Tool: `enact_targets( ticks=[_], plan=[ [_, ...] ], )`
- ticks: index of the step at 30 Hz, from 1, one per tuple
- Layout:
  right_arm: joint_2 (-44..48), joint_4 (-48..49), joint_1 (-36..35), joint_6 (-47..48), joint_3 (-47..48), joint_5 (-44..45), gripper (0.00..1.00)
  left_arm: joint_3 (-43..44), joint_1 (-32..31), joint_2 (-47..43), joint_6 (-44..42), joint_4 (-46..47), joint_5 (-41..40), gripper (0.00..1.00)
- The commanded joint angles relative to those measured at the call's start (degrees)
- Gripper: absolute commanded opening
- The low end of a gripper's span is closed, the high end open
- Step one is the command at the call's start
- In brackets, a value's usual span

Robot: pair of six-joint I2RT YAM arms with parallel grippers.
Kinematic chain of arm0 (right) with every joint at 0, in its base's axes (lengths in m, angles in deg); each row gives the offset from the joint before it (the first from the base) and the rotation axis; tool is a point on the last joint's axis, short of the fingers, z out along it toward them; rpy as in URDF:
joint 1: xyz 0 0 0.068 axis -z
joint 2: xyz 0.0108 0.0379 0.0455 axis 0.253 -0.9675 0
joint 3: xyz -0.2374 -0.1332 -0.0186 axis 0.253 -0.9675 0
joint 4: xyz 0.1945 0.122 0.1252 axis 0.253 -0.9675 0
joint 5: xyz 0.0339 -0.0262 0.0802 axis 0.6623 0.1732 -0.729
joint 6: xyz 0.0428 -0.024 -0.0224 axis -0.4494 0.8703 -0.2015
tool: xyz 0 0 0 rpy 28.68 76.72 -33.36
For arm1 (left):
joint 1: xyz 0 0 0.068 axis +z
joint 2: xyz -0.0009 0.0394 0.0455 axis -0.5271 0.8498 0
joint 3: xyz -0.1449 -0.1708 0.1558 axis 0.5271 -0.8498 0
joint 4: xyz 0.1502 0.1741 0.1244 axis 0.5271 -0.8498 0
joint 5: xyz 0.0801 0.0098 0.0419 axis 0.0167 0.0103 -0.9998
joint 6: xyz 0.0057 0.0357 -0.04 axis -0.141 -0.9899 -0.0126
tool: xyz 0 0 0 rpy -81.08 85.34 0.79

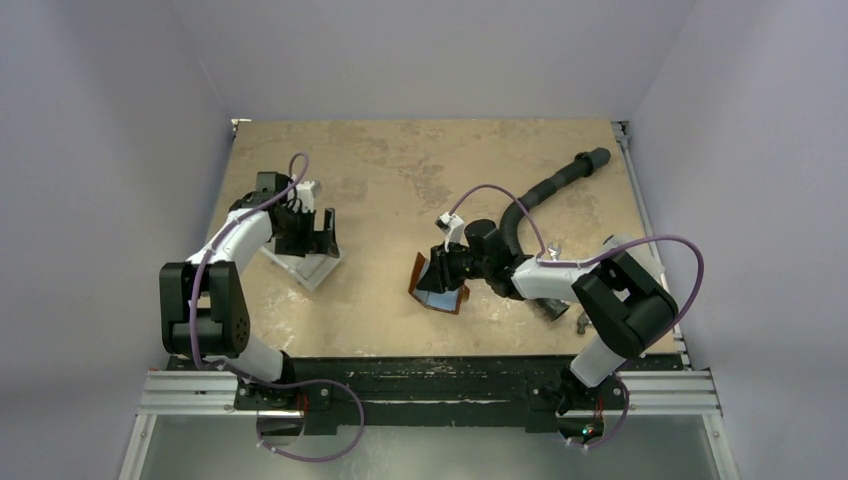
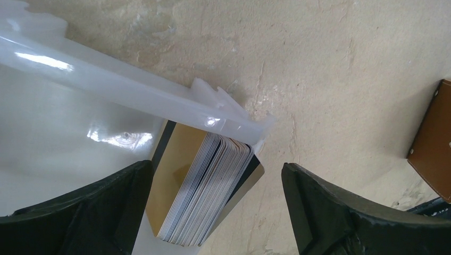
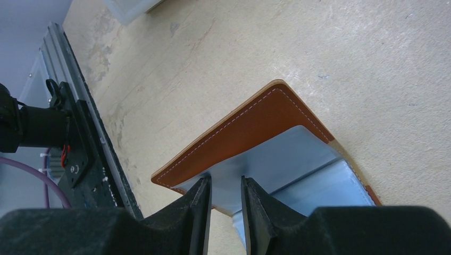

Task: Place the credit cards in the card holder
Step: Pick up the credit card from the storage box.

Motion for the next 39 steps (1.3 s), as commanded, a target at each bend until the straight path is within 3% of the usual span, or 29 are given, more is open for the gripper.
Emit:
enact_targets(
  ticks=[1, 13, 39],
  plan=[
    [1.2, 2.7, -0.1, 0.7, -0.2, -1.5, 0.34, -0.9, 0.0, 0.5, -0.8, 1.5, 2.0, 1.0],
    [0.8, 3.0, -0.1, 0.6, -0.2, -1.7, 0.35, -2.0, 0.0, -0.9, 1.0, 1.3, 3.3, 0.97],
    [0.2, 3.2, -0.1, 0.5, -0.2, -1.6, 0.34, -0.3, 0.0, -3.0, 3.0, -1.2, 5.3, 0.59]
  ],
)
